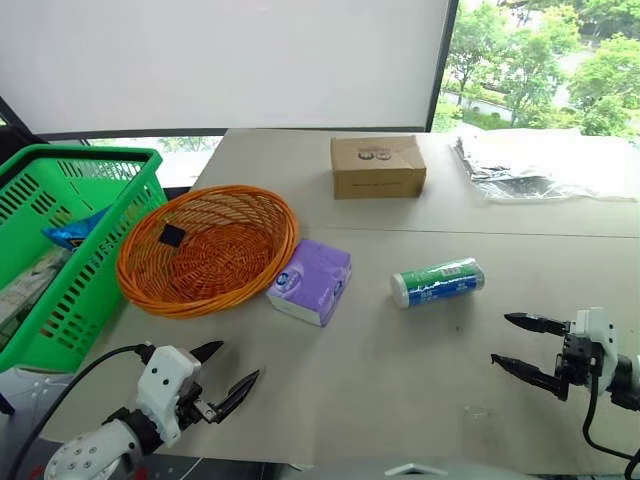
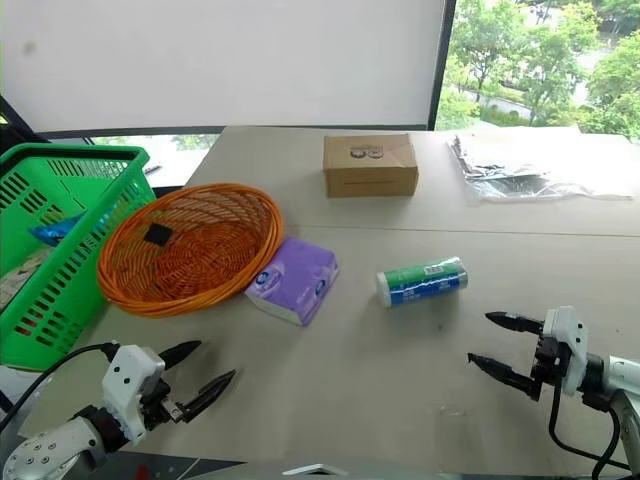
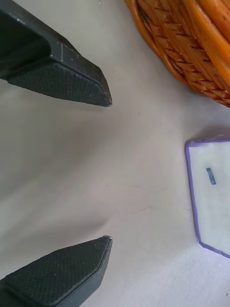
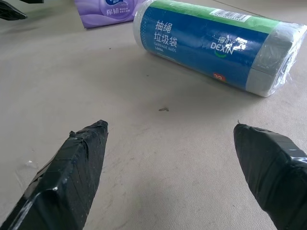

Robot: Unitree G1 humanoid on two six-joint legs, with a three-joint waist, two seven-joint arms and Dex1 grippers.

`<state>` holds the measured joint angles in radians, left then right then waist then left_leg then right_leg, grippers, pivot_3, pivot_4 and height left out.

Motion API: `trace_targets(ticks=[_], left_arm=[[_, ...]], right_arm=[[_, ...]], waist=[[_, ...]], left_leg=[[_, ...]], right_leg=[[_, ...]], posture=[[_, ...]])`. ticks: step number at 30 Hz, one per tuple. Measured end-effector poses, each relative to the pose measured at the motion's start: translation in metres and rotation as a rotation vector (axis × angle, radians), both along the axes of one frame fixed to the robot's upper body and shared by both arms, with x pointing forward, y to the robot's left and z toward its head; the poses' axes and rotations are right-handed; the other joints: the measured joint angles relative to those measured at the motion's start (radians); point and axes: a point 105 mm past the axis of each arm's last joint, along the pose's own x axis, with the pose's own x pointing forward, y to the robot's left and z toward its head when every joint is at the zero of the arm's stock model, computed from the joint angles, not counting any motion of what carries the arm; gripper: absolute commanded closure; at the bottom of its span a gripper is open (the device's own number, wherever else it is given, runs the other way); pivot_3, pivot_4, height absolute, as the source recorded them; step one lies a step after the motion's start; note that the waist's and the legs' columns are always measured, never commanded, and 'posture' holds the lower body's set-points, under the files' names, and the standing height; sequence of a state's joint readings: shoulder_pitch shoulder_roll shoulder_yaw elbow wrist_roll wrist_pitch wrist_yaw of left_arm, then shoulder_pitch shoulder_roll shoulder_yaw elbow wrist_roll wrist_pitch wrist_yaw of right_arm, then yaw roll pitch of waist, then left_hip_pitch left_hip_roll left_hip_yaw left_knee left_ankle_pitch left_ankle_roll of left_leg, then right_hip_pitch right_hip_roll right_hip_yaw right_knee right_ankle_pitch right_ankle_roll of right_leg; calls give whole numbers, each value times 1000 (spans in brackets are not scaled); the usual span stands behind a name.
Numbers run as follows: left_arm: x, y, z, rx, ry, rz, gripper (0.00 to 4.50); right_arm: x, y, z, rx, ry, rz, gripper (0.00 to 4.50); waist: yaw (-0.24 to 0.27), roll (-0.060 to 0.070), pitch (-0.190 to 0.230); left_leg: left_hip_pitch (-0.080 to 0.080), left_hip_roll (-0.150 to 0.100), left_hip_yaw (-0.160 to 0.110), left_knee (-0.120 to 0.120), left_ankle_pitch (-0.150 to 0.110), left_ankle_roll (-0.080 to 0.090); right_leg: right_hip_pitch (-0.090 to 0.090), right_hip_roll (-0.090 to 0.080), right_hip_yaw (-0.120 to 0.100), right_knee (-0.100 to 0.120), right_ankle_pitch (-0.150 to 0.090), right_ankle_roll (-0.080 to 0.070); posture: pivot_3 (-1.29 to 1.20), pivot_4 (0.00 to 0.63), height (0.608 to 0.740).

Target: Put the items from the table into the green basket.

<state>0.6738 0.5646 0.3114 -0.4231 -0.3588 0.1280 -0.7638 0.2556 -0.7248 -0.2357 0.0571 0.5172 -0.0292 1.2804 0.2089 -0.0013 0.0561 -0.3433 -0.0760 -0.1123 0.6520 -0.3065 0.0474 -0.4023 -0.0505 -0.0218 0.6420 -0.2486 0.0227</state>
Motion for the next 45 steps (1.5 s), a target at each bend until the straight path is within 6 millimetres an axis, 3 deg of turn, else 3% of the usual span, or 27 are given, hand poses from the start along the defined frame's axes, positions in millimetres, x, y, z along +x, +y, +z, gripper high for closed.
trace_targets(ticks=[20, 33, 36, 38, 42, 45], left_arm=[[7, -3, 1, -1, -21, -1, 0], [2, -4, 1, -23, -35, -9, 0], [10, -6, 13, -17, -86, -21, 0], [27, -8, 40, -8, -182, -44, 0], [38, -9, 68, 123, -221, -154, 0], [40, -4, 74, 171, -203, -170, 0]], right_arm=[[3, -2, -1, 9, -31, -18, 55], [16, 13, 8, 26, -49, 42, 55], [18, 13, 9, 26, -53, 45, 55], [19, 15, 10, 29, -51, 55, 55], [16, 18, 15, 26, -39, 86, 55], [16, 22, 21, 40, -46, 99, 55]], waist=[[1, 0, -3], [4, -2, -8], [16, -4, -9], [31, -5, -11], [52, -1, -14], [52, 1, -15]], left_leg=[[0, 0, 0, 1, 0, 0], [0, 0, 1, 3, 0, 0], [1, 0, 0, 3, 0, 0], [0, 0, -2, 5, 0, 0], [-1, 0, -1, 7, 0, 0], [-1, 0, 0, 7, 0, 0]], right_leg=[[0, 0, 0, 0, 3, -3], [0, 0, 0, 1, 3, -3], [0, 0, 0, 1, 4, -3], [-1, 1, -2, 1, 4, -4], [-2, 2, -2, 1, 5, -4], [-2, 2, 0, 1, 5, -4]], posture=[[204, 8, 740], [241, 2, 740], [261, 0, 740], [266, 0, 740], [263, 0, 740], [263, 0, 740]])
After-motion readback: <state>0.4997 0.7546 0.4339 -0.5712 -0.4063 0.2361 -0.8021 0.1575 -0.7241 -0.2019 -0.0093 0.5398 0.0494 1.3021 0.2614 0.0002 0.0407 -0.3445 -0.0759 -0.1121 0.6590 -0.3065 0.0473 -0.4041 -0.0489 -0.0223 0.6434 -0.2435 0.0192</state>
